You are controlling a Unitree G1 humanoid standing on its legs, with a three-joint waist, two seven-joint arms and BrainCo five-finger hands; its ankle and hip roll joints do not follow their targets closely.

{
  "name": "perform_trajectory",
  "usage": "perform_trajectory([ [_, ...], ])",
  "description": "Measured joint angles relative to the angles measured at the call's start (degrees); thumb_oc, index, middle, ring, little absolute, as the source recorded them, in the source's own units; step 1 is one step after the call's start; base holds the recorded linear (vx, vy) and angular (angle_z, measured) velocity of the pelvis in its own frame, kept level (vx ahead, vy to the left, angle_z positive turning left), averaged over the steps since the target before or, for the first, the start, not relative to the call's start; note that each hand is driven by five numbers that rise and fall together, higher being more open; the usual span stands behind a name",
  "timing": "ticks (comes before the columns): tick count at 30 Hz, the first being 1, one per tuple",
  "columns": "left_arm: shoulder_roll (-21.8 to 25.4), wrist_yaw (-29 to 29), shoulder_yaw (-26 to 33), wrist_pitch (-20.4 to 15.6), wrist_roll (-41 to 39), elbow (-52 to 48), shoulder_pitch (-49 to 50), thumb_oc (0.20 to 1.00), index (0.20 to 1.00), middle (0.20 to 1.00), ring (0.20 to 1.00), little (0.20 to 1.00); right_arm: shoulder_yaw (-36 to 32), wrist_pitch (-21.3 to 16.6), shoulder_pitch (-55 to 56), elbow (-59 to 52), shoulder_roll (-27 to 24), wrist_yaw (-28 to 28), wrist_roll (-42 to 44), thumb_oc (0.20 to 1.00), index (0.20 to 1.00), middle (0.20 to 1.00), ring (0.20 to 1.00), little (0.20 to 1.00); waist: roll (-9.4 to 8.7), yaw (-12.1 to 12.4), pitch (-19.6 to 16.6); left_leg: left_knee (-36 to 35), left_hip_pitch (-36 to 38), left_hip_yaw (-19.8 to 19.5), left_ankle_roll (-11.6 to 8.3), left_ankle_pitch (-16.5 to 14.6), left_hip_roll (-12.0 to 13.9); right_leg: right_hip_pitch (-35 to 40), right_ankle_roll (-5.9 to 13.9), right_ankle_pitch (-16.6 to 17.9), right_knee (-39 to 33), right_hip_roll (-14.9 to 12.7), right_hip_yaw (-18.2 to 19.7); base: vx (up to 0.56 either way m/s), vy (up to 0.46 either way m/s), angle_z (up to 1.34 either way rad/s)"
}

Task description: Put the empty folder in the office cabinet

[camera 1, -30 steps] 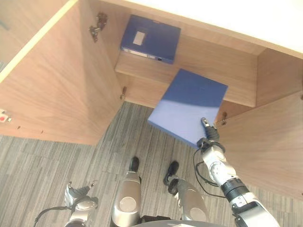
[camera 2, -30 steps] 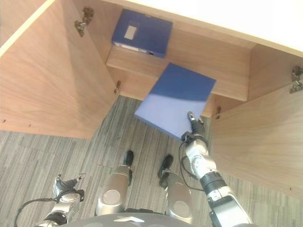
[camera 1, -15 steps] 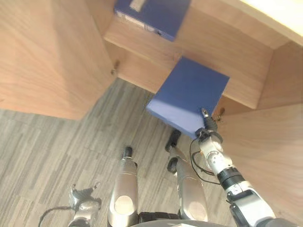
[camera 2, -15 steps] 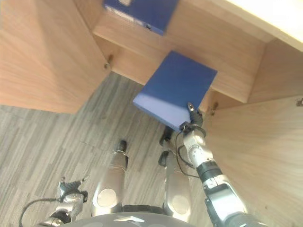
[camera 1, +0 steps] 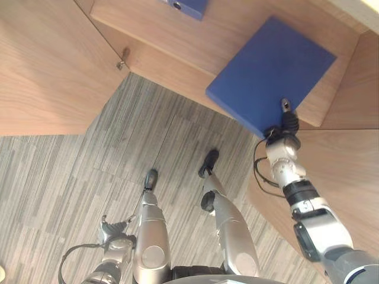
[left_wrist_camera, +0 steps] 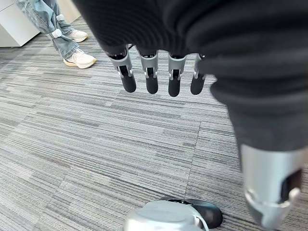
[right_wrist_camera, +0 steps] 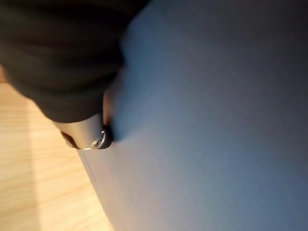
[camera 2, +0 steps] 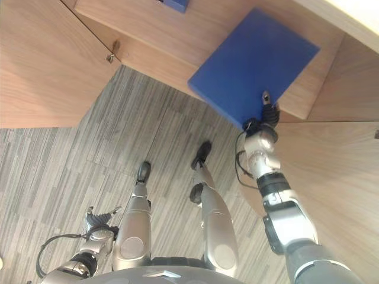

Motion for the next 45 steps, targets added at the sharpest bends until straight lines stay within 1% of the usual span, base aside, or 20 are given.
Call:
perform_trajectory([
  [7, 0.5, 2.4, -4.3, -1.5, 0.0, 1.1, -2.8, 1.000, 1.000, 1.000, 1.000, 1.000, -3.7, -3.2, -19.3, 13.4, 0.8, -8.0, 1.6, 0.200, 0.200, 0.200, 0.200, 0.200, 0.66, 2.5, 0.1, -2.1, -3.5, -2.5, -0.34, 2.7, -1.3, -2.9, -3.65, 2.6, -1.4, -1.3, -0.5, -0.03, -0.055, 0.18],
  [10, -0.4, 2.9, -6.8, -1.9, 0.2, 2.2, -5.2, 1.000, 1.000, 1.000, 1.000, 1.000, -6.2, -4.5, -29.1, 21.4, -0.8, -11.4, 3.3, 0.200, 0.200, 0.200, 0.200, 0.200, 3.42, 4.5, -0.1, -1.5, -7.6, -5.0, -0.76, 3.5, -1.7, -5.1, -4.12, 3.0, -1.7, -1.8, -1.1, 0.00, -0.075, 0.41],
  [14, -0.4, 4.1, -8.8, -2.3, 1.1, 3.3, -5.9, 1.000, 1.000, 1.000, 1.000, 1.000, -7.9, -6.6, -35.9, 32.3, -4.4, -15.7, 6.2, 0.200, 0.200, 0.200, 0.200, 0.200, 5.02, 6.4, -0.7, -1.5, -12.1, -7.1, -1.19, 4.7, -2.0, -8.4, -4.23, 3.3, -1.9, -2.4, -2.4, 0.04, -0.082, 0.25],
  [18, -1.1, 4.9, -10.9, -3.2, 1.2, 3.6, -6.1, 1.000, 1.000, 1.000, 1.000, 1.000, -4.7, -5.9, -43.6, 38.5, -11.6, -19.1, 6.7, 0.200, 0.200, 0.200, 0.200, 0.200, 7.51, 7.0, -2.1, -0.3, -18.6, -9.1, -1.96, 6.3, -3.1, -13.2, -3.03, 3.7, -1.9, -3.5, -3.5, 0.02, -0.035, 0.28],
  [21, -3.3, 5.3, -12.6, -4.0, 1.6, 3.4, -6.1, 1.000, 1.000, 1.000, 1.000, 1.000, -3.1, -5.0, -46.4, 39.7, -16.5, -20.6, 6.7, 0.200, 0.200, 0.200, 0.200, 0.200, 10.85, 7.6, -4.7, -0.2, -23.5, -9.4, -2.17, 7.8, -3.7, -17.1, -1.41, 2.6, -1.5, -4.2, -2.9, 0.03, 0.037, 0.31],
  [22, -3.9, 5.4, -13.1, -4.1, 1.7, 2.9, -6.1, 1.000, 1.000, 1.000, 1.000, 1.000, -2.5, -4.9, -47.0, 39.6, -17.8, -21.1, 6.6, 0.200, 0.200, 0.200, 0.200, 0.200, 11.60, 8.2, -5.2, -0.6, -24.4, -9.4, -2.15, 7.8, -3.9, -18.4, -0.02, 1.5, -1.1, -4.4, -2.0, 0.03, 0.036, 0.01],
  [23, -5.4, 5.5, -13.3, -4.1, 1.7, 2.1, -5.6, 1.000, 1.000, 1.000, 1.000, 1.000, -1.2, -4.8, -48.1, 39.5, -19.6, -22.2, 6.2, 0.200, 0.200, 0.200, 0.200, 0.200, 12.99, 9.3, -6.2, -1.6, -25.7, -9.6, -1.04, 8.0, -4.0, -20.7, 4.88, -2.2, 0.1, -5.0, -2.1, 0.03, 0.022, -0.33],
  [24, -6.0, 5.6, -13.3, -4.2, 2.0, 2.0, -5.3, 1.000, 1.000, 1.000, 1.000, 1.000, -1.1, -4.7, -48.3, 39.5, -19.9, -23.0, 5.7, 0.200, 0.200, 0.200, 0.200, 0.200, 13.50, 10.6, -7.1, -3.0, -26.3, -9.2, -0.88, 8.6, -2.7, -23.4, 4.67, -2.7, 4.6, -4.4, -1.9, 0.04, 0.034, -0.28],
  [25, -6.1, 5.9, -13.5, -4.3, 2.2, 1.8, -5.3, 1.000, 1.000, 1.000, 1.000, 1.000, -1.2, -4.7, -48.2, 39.5, -20.7, -23.8, 4.9, 0.200, 0.200, 0.200, 0.200, 0.200, 14.54, 10.2, -8.1, -4.1, -27.2, -9.6, -0.75, 8.2, -2.8, -25.3, 3.79, -3.0, 12.0, -5.7, -0.2, 0.02, 0.028, 0.06],
  [27, -5.7, 6.3, -14.5, -4.6, 2.2, 2.0, -6.2, 1.000, 1.000, 1.000, 1.000, 1.000, -2.1, -4.3, -48.2, 39.8, -22.9, -24.9, 4.2, 0.200, 0.200, 0.200, 0.200, 0.200, 14.58, 8.9, -8.3, -2.2, -28.3, -9.5, -1.78, 8.4, -4.8, -24.5, 4.43, -3.2, 8.5, -6.8, -0.4, 0.03, 0.030, 0.38],
  [28, -5.7, 6.5, -15.0, -4.6, 2.2, 2.1, -6.0, 1.000, 1.000, 1.000, 1.000, 1.000, -3.4, -3.3, -47.6, 40.0, -23.9, -25.1, 4.1, 0.200, 0.200, 0.200, 0.200, 0.200, 14.64, 8.9, -8.5, -1.4, -27.4, -9.5, -0.59, 9.7, -6.4, -23.7, 4.44, -3.2, 5.5, -6.3, 0.4, 0.03, 0.023, 0.05],
  [30, -5.7, 6.7, -15.0, -4.6, 2.2, 2.0, -6.0, 1.000, 1.000, 1.000, 1.000, 1.000, -3.9, -3.4, -46.8, 41.2, -24.3, -25.5, 4.1, 0.200, 0.200, 0.200, 0.200, 0.200, 14.58, 8.3, -8.5, -2.5, -27.0, -8.8, -0.27, 9.8, -7.1, -23.0, 5.01, -3.6, 3.2, -6.5, 1.1, 0.02, 0.018, -0.15],
  [31, -5.9, 6.9, -15.0, -4.8, 2.3, 1.9, -6.0, 1.000, 1.000, 1.000, 1.000, 1.000, -4.3, -3.3, -46.1, 41.9, -24.4, -26.2, 4.2, 0.200, 0.200, 0.200, 0.200, 0.200, 14.65, 8.8, -8.6, -3.9, -26.7, -8.5, 0.98, 10.2, -6.2, -23.6, 7.36, -5.5, 3.7, -5.9, 1.0, 0.00, 0.009, -0.21],
  [32, -5.9, 6.9, -15.0, -4.8, 2.3, 1.9, -6.0, 1.000, 1.000, 1.000, 1.000, 1.000, -4.3, -3.3, -46.1, 41.9, -24.4, -26.2, 4.2, 0.200, 0.200, 0.200, 0.200, 0.200, 14.65, 8.8, -8.6, -3.9, -26.7, -8.5, 0.98, 10.2, -6.2, -23.6, 7.36, -5.5, 3.7, -5.9, 1.0, 0.01, 0.041, -0.09],
  [33, -5.0, 7.2, -15.0, -4.8, 2.3, 1.1, -6.2, 1.000, 1.000, 1.000, 1.000, 1.000, -6.6, -3.3, -44.6, 42.6, -25.0, -27.0, 4.2, 0.200, 0.200, 0.200, 0.200, 0.200, 14.56, 7.6, -8.8, -5.6, -26.8, -8.3, 1.09, 10.2, -6.5, -24.7, 6.82, -4.9, 8.1, -6.9, 1.5, 0.01, 0.032, 0.27],
  [36, -5.0, 7.2, -15.6, -4.6, 2.3, 0.9, -6.8, 1.000, 1.000, 1.000, 1.000, 1.000, -7.5, -3.3, -43.2, 42.8, -25.4, -28.0, 4.0, 0.200, 0.200, 0.200, 0.200, 0.200, 14.40, 6.9, -8.9, 0.7, -28.7, -8.0, 1.27, 10.0, -8.5, -23.8, 7.05, -4.8, 4.5, -6.9, 2.0, 0.00, 0.031, 0.06],
  [37, -5.2, 7.2, -15.5, -4.7, 2.3, 0.9, -6.8, 1.000, 1.000, 1.000, 1.000, 1.000, -7.4, -3.2, -43.1, 42.9, -25.1, -28.1, 4.0, 0.200, 0.200, 0.200, 0.200, 0.200, 14.40, 7.3, -8.9, -1.0, -28.0, -6.9, 2.49, 10.1, -8.1, -23.8, 8.84, -6.6, 3.7, -6.7, 2.6, 0.00, 0.023, -0.49],
  [38, -5.0, 7.3, -15.5, -4.7, 2.3, 0.7, -6.8, 1.000, 1.000, 1.000, 1.000, 1.000, -7.5, -3.2, -43.1, 42.8, -24.7, -28.0, 3.5, 0.200, 0.200, 0.200, 0.200, 0.200, 14.40, 7.6, -8.9, -2.7, -27.3, -6.2, 2.82, 10.5, -7.5, -25.0, 7.10, -5.4, 6.5, -6.4, 2.9, 0.01, 0.007, -0.20],
  [39, -4.0, 7.4, -15.3, -4.8, 2.3, 0.1, -6.8, 1.000, 1.000, 1.000, 1.000, 1.000, -7.9, -3.2, -42.9, 42.9, -24.6, -28.0, 3.4, 0.200, 0.200, 0.200, 0.200, 0.200, 14.27, 6.3, -8.8, -4.4, -26.5, -6.2, 2.75, 10.5, -8.1, -24.1, 7.16, -3.8, 6.7, -7.4, 2.9, 0.01, -0.008, 0.05],
  [45, -4.3, 7.2, -15.0, -5.6, 2.2, 0.0, -6.9, 1.000, 1.000, 1.000, 1.000, 1.000, -6.9, -2.6, -44.4, 43.0, -25.6, -25.5, 5.4, 0.200, 0.200, 0.200, 0.200, 0.200, 14.17, 6.9, -8.8, -5.1, -26.2, -6.0, 2.64, 11.7, -7.8, -22.1, 7.38, -2.4, 2.4, -6.2, 3.0, 0.01, -0.017, -0.02],
])
